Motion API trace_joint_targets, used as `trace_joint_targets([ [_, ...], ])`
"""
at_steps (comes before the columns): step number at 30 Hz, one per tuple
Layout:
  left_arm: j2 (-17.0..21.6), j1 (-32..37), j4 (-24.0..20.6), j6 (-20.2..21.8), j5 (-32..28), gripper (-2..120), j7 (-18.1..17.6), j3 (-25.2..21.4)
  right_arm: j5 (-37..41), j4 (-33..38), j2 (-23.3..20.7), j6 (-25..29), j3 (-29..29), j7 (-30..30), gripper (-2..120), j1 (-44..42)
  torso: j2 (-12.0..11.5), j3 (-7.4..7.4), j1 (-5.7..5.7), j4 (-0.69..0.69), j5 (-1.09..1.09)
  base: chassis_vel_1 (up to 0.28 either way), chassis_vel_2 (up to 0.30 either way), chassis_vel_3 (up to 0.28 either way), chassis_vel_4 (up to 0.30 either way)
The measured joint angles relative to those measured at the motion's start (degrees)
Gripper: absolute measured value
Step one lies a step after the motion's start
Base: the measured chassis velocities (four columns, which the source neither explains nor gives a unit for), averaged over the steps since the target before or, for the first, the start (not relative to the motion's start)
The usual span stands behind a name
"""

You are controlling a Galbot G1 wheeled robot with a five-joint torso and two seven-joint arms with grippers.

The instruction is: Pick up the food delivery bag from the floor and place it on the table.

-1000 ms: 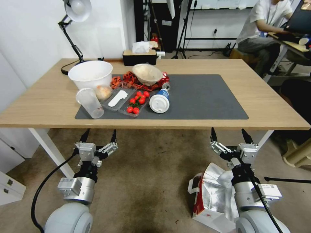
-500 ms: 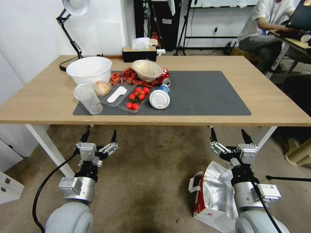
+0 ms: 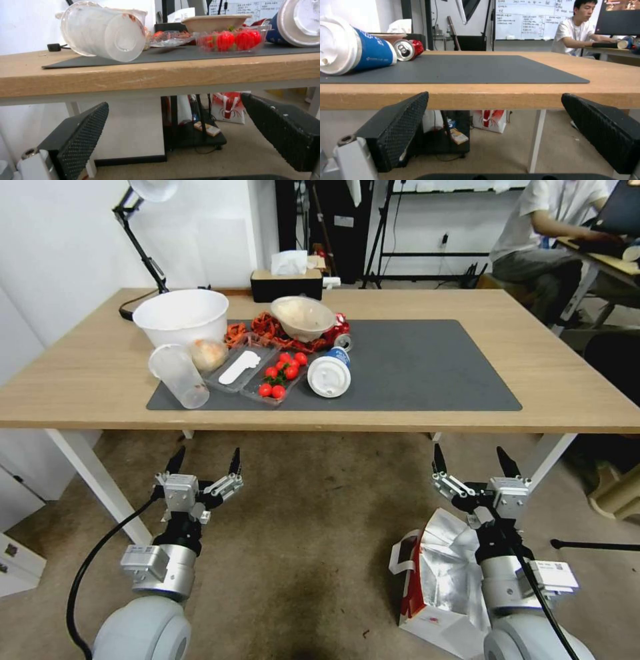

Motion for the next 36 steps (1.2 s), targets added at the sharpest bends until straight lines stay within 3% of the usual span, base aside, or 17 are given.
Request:
trace_joint_targets([
  [36, 0.49, 0.04, -0.14, 0.81, 0.32, 99, 0.29, -0.95, -0.42, -0.43, -0.2, 0.12, 0.54, -0.78, 100, 0.08, -8.53, -5.28, -3.24, 0.0, 0.0, 0.0, 0.0, 0.0, 0.0],
])
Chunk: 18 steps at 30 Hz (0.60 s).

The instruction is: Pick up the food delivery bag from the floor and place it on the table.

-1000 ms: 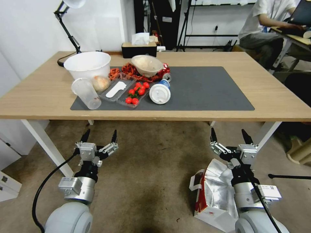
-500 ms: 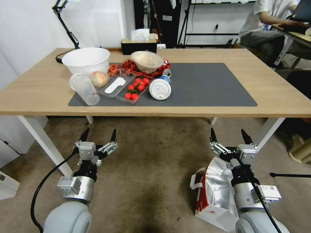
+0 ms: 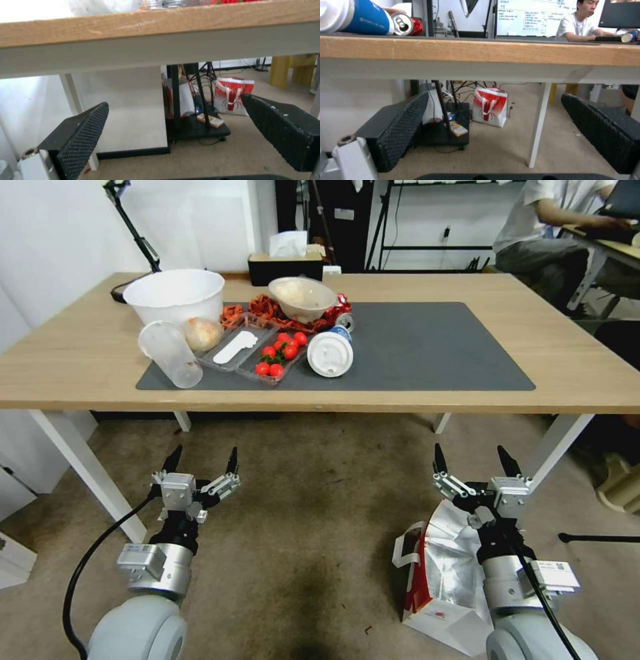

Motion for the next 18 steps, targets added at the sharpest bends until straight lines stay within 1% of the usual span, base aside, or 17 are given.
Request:
trace_joint_targets([
  [2, 0.02, -0.1, 0.08, 0.14, 0.04, 99, 0.04, -0.14, 0.03, -0.05, -0.04, 0.02, 0.09, 0.0, 100, 0.06, -0.81, -0.49, -0.32, 0.0, 0.0, 0.0, 0.0, 0.0, 0.0],
  [8, 0.16, 0.0, 0.27, 0.24, 0.37, 99, 0.12, -0.15, 0.14, -0.05, 0.0, 0.02, 0.07, -0.02, 100, 0.07, -1.92, -1.2, -0.7, 0.0, 0.0, 0.0, 0.0, 0.0, 0.0],
  [10, 0.19, 0.09, 0.34, 0.24, 0.42, 99, 0.13, -0.15, 0.2, -0.06, 0.01, 0.02, 0.06, -0.06, 100, 0.11, -2.64, -1.69, -0.95, 0.0, 0.0, 0.0, 0.0, 0.0, 0.0],
  [18, 0.15, 0.1, 0.43, 0.24, 0.41, 99, 0.22, -0.16, 0.21, 0.1, 0.19, -0.06, -0.13, -0.17, 100, 0.09, -4.45, -2.84, -1.6, 0.0, 0.0, 0.0, 0.0, 0.0, 0.0],
])
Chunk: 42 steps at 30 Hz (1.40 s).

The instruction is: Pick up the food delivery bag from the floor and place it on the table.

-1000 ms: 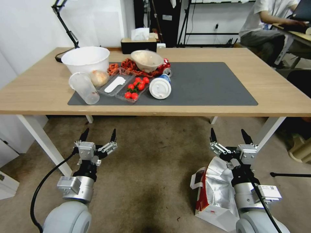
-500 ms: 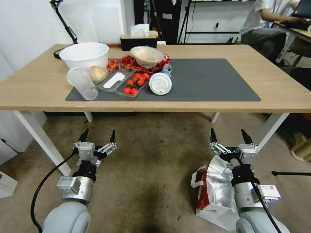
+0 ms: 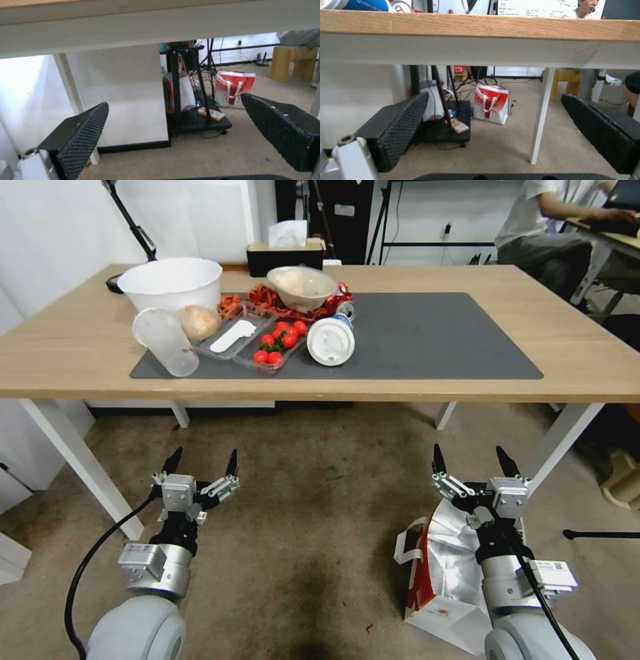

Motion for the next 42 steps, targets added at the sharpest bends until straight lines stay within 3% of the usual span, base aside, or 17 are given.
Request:
trace_joint_targets([
  [42, 0.15, -0.44, 1.55, -0.4, -0.11, 99, 0.47, -0.11, 0.57, 0.01, -0.46, -0.3, 0.55, -0.22, 100, 0.15, -9.92, -6.93, -3.02, 0.0, 0.0, 0.0, 0.0, 0.0, 0.0],
])
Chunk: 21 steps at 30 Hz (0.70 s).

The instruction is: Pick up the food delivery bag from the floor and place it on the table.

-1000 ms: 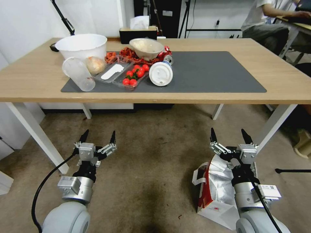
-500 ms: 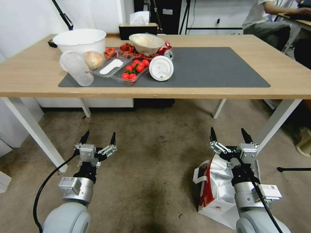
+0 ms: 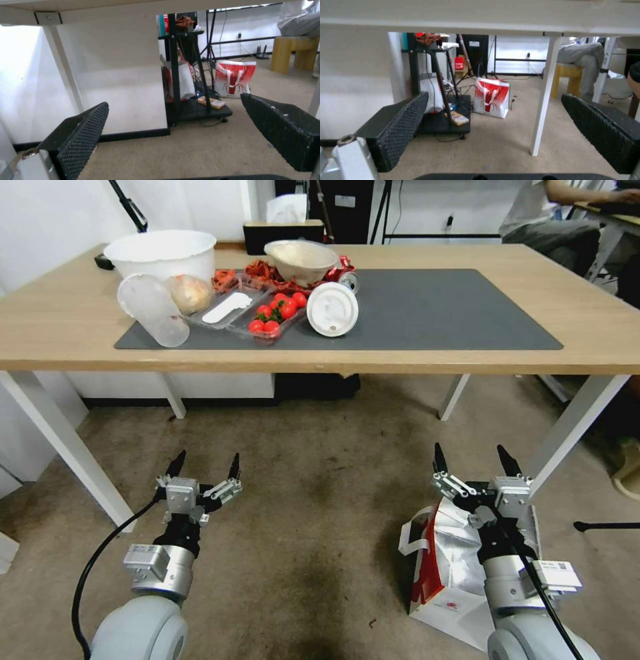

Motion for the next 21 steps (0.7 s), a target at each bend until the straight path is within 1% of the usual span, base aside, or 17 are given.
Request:
trace_joint_targets([
  [8, -0.1, 0.21, -0.18, -0.01, -0.03, 99, -0.11, -0.15, 0.0, -0.94, -0.07, 0.06, -0.05, 0.01, 100, 0.16, -2.06, -1.66, -0.38, 0.0, 0.0, 0.0, 0.0, 0.0, 0.0],
  [9, -0.1, 0.21, -0.18, -0.01, -0.03, 99, -0.11, -0.15, 0.0, -0.94, -0.07, 0.06, -0.05, 0.01, 100, 0.16, -2.06, -1.66, -0.38, 0.0, 0.0, 0.0, 0.0, 0.0, 0.0],
  [15, -0.14, 0.3, -0.28, -0.04, -0.03, 99, -0.16, -0.14, -0.07, -1.07, -0.02, 0.15, -0.15, -0.02, 100, 0.17, -3.5, -2.76, -0.73, 0.0, 0.0, 0.0, 0.0, 0.0, 0.0],
  [17, -0.14, 0.3, -0.29, -0.05, -0.03, 99, -0.17, -0.14, -0.07, -1.08, -0.04, 0.16, -0.13, -0.02, 100, 0.14, -3.77, -2.91, -0.82, 0.0, -0.01, 0.0, 0.0, 0.0, 0.0],
  [20, -0.08, 0.24, -0.28, -0.06, -0.03, 99, -0.19, -0.14, -0.08, -1.05, -0.06, 0.17, -0.05, -0.02, 100, 0.1, -4.68, -3.63, -1.03, 0.0, 0.0, 0.0, 0.0, 0.0, 0.0],
  [21, -0.08, 0.24, -0.28, -0.06, -0.03, 99, -0.19, -0.14, -0.08, -1.05, -0.06, 0.17, -0.05, -0.02, 100, 0.1, -4.68, -3.63, -1.03, 0.0, 0.0, 0.0, 0.0, 0.0, 0.0],
])
